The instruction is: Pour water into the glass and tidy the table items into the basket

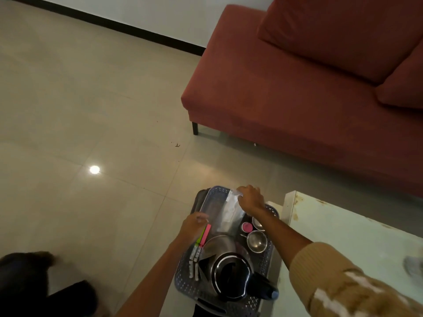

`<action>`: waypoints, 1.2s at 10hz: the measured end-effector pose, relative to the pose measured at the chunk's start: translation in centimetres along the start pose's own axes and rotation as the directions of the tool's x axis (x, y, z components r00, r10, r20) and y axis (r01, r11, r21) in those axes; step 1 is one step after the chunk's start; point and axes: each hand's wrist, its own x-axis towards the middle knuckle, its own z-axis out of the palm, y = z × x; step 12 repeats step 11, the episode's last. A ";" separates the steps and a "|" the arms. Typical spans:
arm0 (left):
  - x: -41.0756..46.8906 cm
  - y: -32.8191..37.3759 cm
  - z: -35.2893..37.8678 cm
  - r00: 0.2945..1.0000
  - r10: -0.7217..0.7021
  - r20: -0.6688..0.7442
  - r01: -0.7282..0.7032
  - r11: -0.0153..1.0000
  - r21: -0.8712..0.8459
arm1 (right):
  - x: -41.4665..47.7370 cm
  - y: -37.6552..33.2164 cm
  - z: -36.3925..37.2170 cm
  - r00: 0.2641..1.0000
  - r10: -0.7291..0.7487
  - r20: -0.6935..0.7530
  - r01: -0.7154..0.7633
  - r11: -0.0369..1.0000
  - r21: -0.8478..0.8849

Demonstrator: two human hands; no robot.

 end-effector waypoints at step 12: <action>1.8 3.3 5.0 0.917 0.049 -0.396 0.039 0.977 0.211 | -5.8 3.2 3.3 0.969 0.241 0.050 -0.202 0.661 0.723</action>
